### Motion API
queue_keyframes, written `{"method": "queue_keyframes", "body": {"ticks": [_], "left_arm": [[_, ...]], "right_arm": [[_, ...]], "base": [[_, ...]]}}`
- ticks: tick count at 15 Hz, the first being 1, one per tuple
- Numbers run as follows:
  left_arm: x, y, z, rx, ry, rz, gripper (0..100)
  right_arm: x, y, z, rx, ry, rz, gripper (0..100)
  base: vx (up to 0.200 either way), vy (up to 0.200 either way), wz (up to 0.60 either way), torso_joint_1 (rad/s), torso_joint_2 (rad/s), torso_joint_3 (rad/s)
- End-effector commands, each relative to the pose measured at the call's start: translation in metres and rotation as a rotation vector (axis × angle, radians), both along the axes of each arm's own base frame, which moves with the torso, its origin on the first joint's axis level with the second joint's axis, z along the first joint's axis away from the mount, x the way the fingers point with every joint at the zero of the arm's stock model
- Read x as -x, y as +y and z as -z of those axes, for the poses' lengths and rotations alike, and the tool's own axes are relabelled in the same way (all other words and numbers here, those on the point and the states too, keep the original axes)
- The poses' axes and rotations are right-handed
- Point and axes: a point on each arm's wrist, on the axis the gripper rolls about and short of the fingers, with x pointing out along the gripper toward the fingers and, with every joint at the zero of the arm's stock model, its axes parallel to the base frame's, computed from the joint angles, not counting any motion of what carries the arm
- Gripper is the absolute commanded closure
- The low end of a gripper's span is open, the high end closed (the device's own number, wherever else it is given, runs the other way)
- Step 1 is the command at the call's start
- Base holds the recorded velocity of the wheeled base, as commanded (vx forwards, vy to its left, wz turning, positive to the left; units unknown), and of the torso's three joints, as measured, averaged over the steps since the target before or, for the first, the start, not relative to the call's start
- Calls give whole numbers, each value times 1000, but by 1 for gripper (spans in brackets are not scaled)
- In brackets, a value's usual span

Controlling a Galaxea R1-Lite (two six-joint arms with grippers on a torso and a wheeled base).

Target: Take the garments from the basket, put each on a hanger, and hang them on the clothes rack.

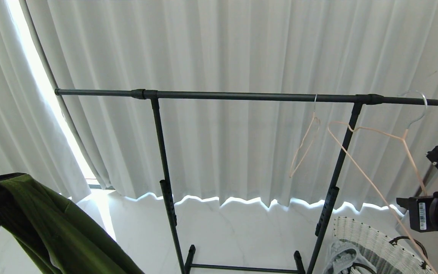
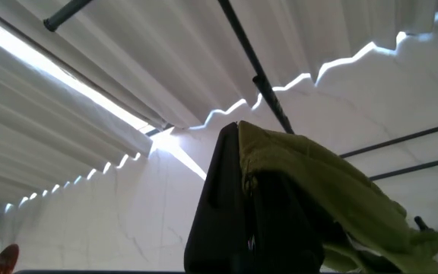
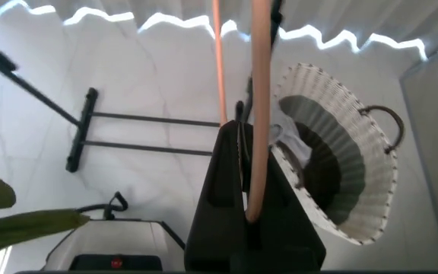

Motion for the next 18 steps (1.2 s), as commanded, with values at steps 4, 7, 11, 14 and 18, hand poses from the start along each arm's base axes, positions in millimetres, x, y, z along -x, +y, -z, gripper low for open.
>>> {"method": "queue_keyframes", "body": {"ticks": [4, 7, 11, 14, 18], "left_arm": [[-2, -2, 8, -9, 12, 3, 100], [-3, -3, 13, -20, 27, 3, 100], [-7, -6, 16, -31, 47, 4, 100], [-15, -13, 20, -13, 72, -10, 100], [-44, -40, 32, 203, 141, -137, 100]], "right_arm": [[22, 10, -11, -33, -69, -115, 100], [42, 30, -4, -26, -54, -309, 100], [74, 55, 14, 3, 0, -596, 100], [92, 66, 21, 24, 30, -756, 100], [115, 77, 26, 40, 61, -945, 100]], "base": [[0, 0, 0, 0, 0, 0], [0, 0, 0, 0, 0, 0], [0, 0, 0, 0, 0, 0], [0, 0, 0, 0, 0, 0], [0, 0, 0, 0, 0, 0]]}}
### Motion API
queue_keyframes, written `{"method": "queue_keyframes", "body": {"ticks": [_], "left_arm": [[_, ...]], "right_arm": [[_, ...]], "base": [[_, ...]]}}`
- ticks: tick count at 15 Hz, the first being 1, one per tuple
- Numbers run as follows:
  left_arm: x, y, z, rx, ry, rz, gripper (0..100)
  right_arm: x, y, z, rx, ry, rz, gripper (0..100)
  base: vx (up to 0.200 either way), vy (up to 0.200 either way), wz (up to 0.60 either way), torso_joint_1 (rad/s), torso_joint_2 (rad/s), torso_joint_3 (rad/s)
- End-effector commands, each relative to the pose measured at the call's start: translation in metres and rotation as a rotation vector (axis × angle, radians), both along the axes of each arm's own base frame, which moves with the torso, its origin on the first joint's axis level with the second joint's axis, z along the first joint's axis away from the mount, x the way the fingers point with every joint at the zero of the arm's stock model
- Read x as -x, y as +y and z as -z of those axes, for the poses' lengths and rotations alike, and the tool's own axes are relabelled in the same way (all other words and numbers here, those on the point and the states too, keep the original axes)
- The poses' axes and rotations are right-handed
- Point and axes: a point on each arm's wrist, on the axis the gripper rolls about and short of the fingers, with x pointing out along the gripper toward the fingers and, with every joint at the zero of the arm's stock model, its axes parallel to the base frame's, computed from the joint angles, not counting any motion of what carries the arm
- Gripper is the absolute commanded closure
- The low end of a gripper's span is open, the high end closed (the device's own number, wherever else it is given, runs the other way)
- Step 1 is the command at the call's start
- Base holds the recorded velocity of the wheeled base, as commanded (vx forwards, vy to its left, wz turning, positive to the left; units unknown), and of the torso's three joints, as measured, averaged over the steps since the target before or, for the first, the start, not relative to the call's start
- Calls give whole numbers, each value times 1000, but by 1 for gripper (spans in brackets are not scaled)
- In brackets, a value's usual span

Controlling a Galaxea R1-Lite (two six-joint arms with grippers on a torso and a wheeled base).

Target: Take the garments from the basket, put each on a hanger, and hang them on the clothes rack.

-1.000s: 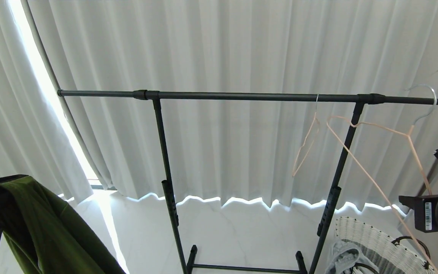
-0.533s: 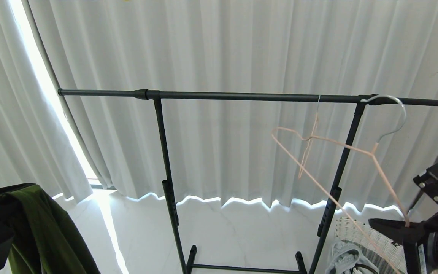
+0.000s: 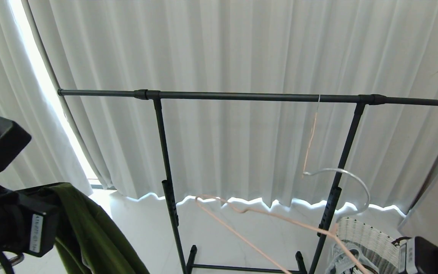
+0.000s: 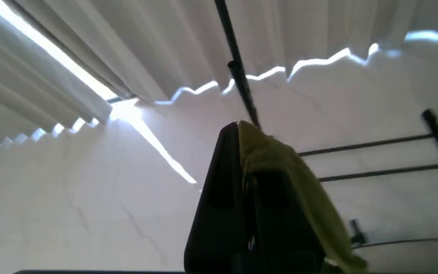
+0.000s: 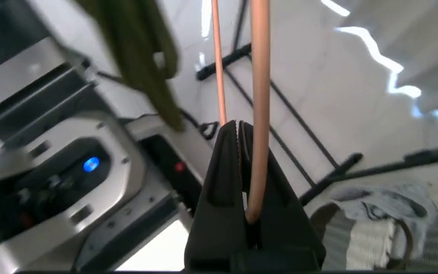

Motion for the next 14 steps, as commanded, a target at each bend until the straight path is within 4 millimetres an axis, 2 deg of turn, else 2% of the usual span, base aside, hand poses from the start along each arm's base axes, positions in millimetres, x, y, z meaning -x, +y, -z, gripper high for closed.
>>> {"method": "queue_keyframes", "body": {"ticks": [1, 6, 14], "left_arm": [[-17, -18, 11, 9, 63, -23, 100], [-27, -32, 18, 68, 80, -39, 100], [-33, -45, 23, 98, 84, -35, 100]], "right_arm": [[12, 8, 3, 18, 15, -102, 100], [19, 27, -2, -21, 60, -218, 100], [9, 53, 3, -71, 68, -170, 100]], "base": [[0, 0, 0, 0, 0, 0], [0, 0, 0, 0, 0, 0], [0, 0, 0, 0, 0, 0]]}}
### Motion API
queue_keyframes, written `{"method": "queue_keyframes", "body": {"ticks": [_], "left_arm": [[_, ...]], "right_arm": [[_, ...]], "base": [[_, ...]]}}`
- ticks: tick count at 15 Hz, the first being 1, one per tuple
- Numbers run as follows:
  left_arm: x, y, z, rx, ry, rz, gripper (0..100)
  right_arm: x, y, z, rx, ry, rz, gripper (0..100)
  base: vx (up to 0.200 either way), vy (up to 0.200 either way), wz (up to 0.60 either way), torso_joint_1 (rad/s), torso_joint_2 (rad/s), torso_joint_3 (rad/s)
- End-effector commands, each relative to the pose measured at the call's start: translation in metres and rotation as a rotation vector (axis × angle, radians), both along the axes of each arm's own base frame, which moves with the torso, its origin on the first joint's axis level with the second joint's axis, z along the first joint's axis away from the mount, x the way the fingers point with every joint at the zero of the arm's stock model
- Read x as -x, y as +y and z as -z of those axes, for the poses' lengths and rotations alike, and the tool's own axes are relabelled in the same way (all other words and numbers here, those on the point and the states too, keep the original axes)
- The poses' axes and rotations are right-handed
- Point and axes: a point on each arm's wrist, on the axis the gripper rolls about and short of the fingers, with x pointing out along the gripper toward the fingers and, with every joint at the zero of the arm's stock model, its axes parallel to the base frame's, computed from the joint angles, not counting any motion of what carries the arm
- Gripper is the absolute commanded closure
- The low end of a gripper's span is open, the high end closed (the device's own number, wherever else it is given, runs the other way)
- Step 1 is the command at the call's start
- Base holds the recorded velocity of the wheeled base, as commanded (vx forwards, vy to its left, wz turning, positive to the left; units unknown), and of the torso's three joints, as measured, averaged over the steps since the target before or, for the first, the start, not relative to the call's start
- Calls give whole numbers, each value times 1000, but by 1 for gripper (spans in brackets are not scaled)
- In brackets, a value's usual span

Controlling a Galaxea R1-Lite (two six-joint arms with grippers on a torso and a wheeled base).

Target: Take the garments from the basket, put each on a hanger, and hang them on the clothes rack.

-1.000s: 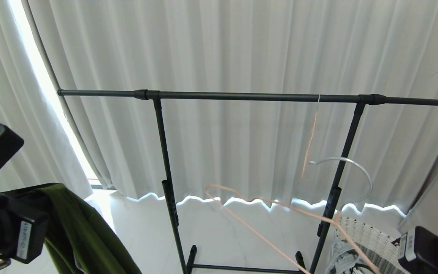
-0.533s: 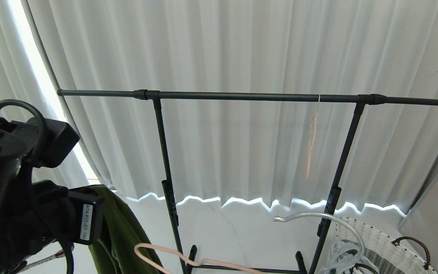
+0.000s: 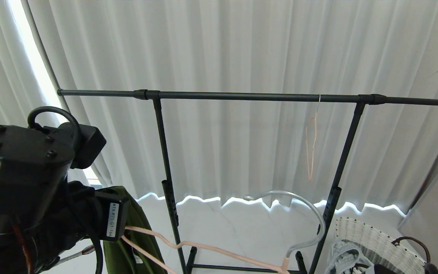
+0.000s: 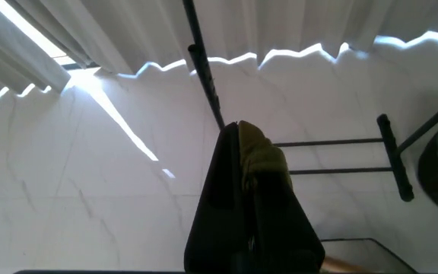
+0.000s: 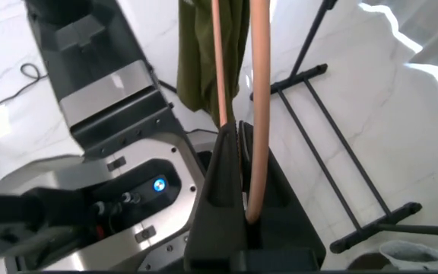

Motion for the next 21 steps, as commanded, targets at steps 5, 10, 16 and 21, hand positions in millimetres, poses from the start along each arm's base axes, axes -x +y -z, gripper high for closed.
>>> {"method": "queue_keyframes", "body": {"ticks": [5, 10, 16, 21], "left_arm": [[1, -4, 1, -3, 5, 18, 100], [1, -5, 0, 2, 3, 16, 100], [2, -3, -4, 8, -12, 14, 100], [4, 0, -4, -59, -33, 14, 100]], "right_arm": [[-24, 19, -2, -6, -2, 98, 100], [-36, 56, 9, 0, 0, 100, 100], [-33, 63, 19, 29, 9, 78, 100], [-29, 49, 22, 63, 19, 76, 100]], "base": [[0, 0, 0, 0, 0, 0], [0, 0, 0, 0, 0, 0], [0, 0, 0, 0, 0, 0], [0, 0, 0, 0, 0, 0]]}}
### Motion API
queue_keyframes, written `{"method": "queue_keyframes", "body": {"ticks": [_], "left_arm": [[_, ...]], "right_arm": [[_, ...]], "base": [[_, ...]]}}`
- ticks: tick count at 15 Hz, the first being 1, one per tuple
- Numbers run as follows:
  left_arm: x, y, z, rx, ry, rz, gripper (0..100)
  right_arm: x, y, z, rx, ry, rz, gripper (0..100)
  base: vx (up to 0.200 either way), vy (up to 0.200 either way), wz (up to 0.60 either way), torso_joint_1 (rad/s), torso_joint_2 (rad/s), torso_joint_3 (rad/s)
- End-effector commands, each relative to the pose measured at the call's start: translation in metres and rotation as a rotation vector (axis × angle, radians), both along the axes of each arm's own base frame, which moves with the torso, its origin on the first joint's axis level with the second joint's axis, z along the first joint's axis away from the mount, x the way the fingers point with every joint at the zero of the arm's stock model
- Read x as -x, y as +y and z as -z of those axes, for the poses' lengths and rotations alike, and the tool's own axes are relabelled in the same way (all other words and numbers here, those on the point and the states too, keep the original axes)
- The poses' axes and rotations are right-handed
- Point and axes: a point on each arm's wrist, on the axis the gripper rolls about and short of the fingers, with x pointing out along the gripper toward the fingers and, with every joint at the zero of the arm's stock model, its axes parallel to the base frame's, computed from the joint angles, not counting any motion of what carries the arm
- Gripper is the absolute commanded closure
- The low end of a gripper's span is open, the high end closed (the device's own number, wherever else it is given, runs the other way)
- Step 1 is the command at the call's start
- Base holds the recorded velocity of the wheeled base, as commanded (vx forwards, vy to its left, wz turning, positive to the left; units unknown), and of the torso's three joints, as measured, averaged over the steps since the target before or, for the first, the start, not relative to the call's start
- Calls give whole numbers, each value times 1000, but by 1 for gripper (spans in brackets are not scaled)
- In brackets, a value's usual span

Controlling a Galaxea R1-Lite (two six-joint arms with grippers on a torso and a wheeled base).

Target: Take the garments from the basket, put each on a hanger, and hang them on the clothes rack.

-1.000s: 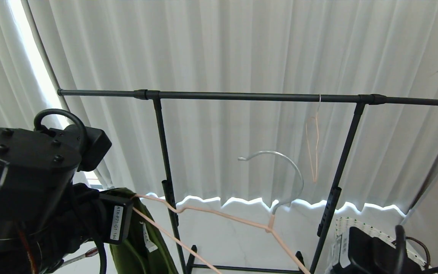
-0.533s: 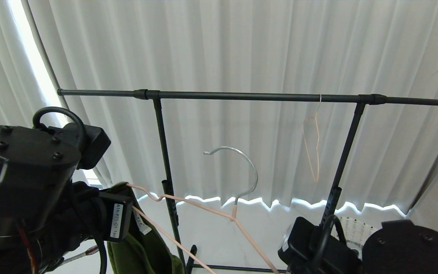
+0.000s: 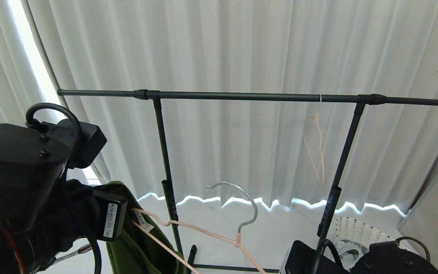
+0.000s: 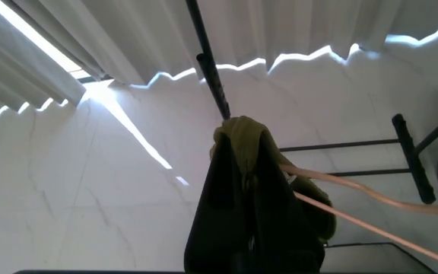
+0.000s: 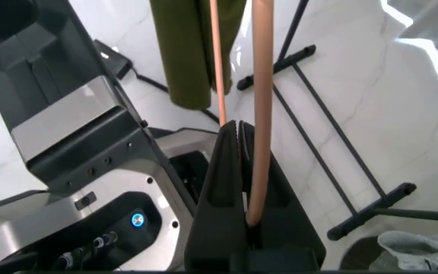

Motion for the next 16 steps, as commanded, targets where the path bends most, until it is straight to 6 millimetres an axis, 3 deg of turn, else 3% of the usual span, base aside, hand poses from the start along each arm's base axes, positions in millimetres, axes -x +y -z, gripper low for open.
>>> {"method": "queue_keyframes", "body": {"ticks": [1, 5, 12, 16], "left_arm": [[1, 0, 0, -3, -2, 7, 100], [11, -9, 5, -48, 11, 100, 100], [25, -20, 13, -119, 34, 247, 100], [29, -24, 18, -121, 45, 288, 100]], "right_arm": [[1, -2, -4, -18, -5, 0, 100], [3, -6, -9, -37, 2, -30, 100], [18, -49, -12, 29, 66, -96, 100], [21, -57, -15, -11, 61, -106, 100]], "base": [[0, 0, 0, 0, 0, 0], [0, 0, 0, 0, 0, 0], [0, 0, 0, 0, 0, 0], [0, 0, 0, 0, 0, 0]]}}
